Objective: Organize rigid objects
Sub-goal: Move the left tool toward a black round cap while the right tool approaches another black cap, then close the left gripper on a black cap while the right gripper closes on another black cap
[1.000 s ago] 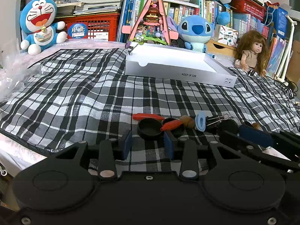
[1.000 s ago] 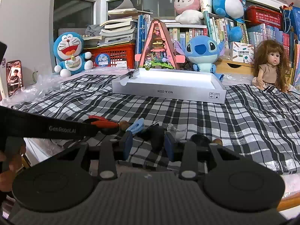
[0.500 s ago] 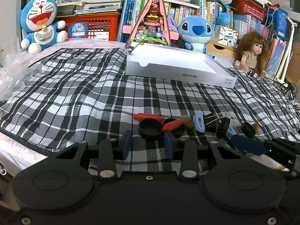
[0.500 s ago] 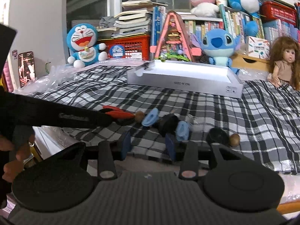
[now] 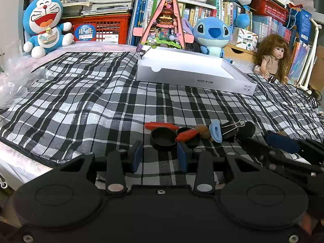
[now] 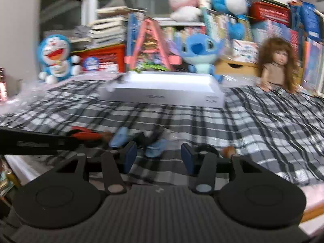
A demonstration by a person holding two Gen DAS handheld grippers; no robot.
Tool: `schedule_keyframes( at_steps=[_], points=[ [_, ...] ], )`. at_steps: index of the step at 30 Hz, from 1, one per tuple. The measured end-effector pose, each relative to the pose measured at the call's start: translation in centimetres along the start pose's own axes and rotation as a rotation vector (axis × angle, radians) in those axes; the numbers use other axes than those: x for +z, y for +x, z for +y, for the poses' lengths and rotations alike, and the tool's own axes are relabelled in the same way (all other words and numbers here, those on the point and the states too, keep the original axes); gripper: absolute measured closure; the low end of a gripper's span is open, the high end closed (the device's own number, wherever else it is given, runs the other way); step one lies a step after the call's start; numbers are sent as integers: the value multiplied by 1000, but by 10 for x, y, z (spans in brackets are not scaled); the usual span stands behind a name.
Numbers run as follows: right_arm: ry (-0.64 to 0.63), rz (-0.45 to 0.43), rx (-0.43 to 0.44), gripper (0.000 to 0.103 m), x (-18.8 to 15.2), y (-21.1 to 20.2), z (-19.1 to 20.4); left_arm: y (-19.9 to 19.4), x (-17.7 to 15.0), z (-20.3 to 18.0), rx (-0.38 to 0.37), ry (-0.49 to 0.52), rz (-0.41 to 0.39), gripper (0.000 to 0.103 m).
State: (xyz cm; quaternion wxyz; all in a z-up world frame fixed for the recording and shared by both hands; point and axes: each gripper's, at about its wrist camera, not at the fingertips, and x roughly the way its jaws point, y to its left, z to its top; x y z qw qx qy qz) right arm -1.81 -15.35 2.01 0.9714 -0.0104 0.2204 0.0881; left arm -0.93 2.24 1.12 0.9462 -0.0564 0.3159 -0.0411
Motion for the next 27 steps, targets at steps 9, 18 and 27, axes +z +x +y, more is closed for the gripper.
schedule_keyframes(
  at_steps=[9, 18, 27],
  points=[
    [-42, -15, -27, 39, 8, 10, 19, -1, -1, -1, -1, 4, -1, 68],
    [-30, 20, -22, 92, 13, 25, 12, -2, -2, -5, -9, 22, -5, 84],
    [-15, -22, -16, 94, 18, 7, 7, -3, -1, -3, 11, 22, -18, 91]
  ],
)
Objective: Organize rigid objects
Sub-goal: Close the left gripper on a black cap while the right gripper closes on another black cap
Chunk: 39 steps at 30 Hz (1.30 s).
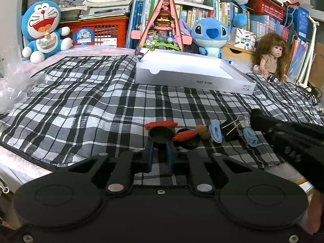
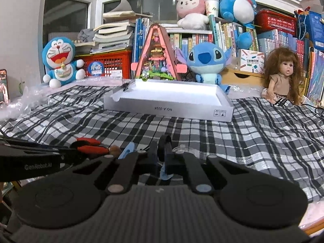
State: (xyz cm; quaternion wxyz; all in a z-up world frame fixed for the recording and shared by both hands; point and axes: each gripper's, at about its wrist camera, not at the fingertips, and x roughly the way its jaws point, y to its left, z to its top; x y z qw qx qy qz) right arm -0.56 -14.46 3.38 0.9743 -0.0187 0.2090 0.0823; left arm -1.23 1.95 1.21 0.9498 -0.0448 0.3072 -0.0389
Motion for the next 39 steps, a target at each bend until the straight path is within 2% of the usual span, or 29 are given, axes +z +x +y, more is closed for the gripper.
schedule_keyframes(
  at_steps=[5, 9, 14, 17, 18, 23, 25, 28, 34, 35, 36, 37, 39],
  points=[
    [-27, 5, 46, 94, -1, -12, 0, 0, 0, 3, 29, -6, -8, 91],
    [-87, 46, 112, 94, -13, -16, 14, 1, 1, 5, 29, -16, -3, 90],
    [-107, 69, 144, 91, -23, -12, 25, 1, 1, 4, 26, -15, -4, 90],
    [-86, 64, 164, 76, -23, -13, 24, 1, 1, 5, 27, -14, -5, 89],
    [-81, 63, 166, 65, -23, -13, 23, 1, 1, 4, 27, -13, -5, 89],
    [-64, 41, 172, 56, -22, -16, 18, 1, 0, 4, 24, -18, -6, 88],
    [-55, 40, 168, 46, -22, -16, 16, 1, 0, 3, 18, -17, -8, 88],
    [-36, 54, 162, 42, -22, -10, 14, 2, -2, 2, 13, -8, -9, 88],
    [1, 74, 143, 42, -23, 3, 13, 8, 0, -3, 13, 27, -20, 85],
    [1, 77, 138, 47, -24, 5, 14, 9, 0, -4, 11, 33, -24, 83],
    [1, 75, 134, 59, -24, 5, 14, 10, 0, -5, 9, 39, -26, 79],
    [0, 73, 127, 67, -24, 5, 15, 12, 1, -6, 9, 48, -30, 78],
    [3, 71, 119, 66, -24, 5, 15, 15, 2, -8, 15, 62, -41, 74]
  ],
)
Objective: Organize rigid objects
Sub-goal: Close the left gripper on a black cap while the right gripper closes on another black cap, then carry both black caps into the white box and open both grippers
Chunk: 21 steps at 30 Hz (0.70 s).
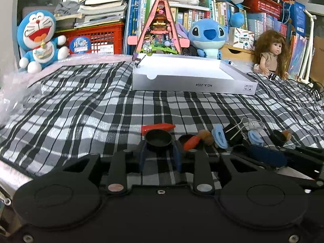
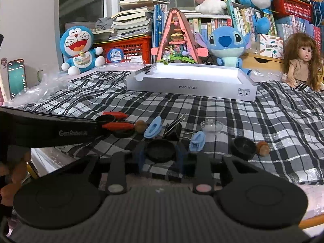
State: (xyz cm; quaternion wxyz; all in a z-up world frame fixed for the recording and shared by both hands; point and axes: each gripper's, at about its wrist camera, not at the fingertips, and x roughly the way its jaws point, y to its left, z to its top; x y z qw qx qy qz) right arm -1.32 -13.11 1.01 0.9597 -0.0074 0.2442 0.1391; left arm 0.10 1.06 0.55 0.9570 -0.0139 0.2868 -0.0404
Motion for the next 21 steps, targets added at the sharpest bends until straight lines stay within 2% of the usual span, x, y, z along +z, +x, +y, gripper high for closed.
schedule_keyframes(
  at_steps=[6, 9, 21],
  points=[
    [17, -1, -18, 66, 1, 0, -5, 13, 2, 2, 3, -17, -19, 68],
    [27, -1, -25, 66, 2, 0, -8, 19, 3, 3, 4, -28, -21, 73],
    [26, -36, -29, 66, 18, -7, -12, 2, 24, 10, -68, -78, -36, 73]
  ],
)
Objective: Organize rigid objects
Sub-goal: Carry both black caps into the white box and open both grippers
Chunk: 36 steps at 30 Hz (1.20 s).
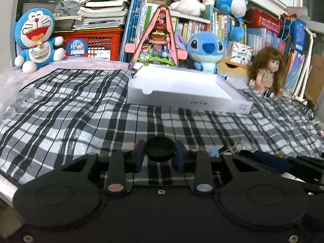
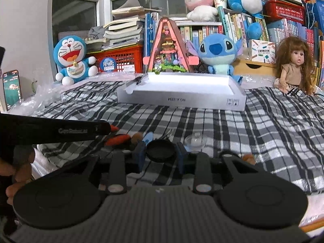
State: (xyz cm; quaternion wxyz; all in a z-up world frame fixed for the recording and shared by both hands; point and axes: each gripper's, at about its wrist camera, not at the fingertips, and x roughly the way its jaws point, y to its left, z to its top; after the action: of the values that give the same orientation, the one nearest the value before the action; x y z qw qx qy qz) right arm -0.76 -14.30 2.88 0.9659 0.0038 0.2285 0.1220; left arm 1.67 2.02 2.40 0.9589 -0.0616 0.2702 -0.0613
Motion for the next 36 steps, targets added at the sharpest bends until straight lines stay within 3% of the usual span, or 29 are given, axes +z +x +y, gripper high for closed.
schedule_keyframes(
  at_steps=[7, 14, 28, 32, 36],
  points=[
    [37, -15, -15, 66, 22, 4, -19, 4, 22, 4, -34, -11, 11, 73],
    [72, 30, -20, 66, 44, 19, -39, 20, 50, 5, -61, -11, 41, 73],
    [167, 156, 22, 66, 110, 71, -77, 88, 122, -6, -97, -8, 185, 73],
    [212, 222, 38, 66, 130, 98, -87, 122, 140, -7, -120, -58, 281, 73],
    [255, 288, 33, 66, 144, 128, -97, 151, 153, -7, -112, -83, 312, 73]
  ],
)
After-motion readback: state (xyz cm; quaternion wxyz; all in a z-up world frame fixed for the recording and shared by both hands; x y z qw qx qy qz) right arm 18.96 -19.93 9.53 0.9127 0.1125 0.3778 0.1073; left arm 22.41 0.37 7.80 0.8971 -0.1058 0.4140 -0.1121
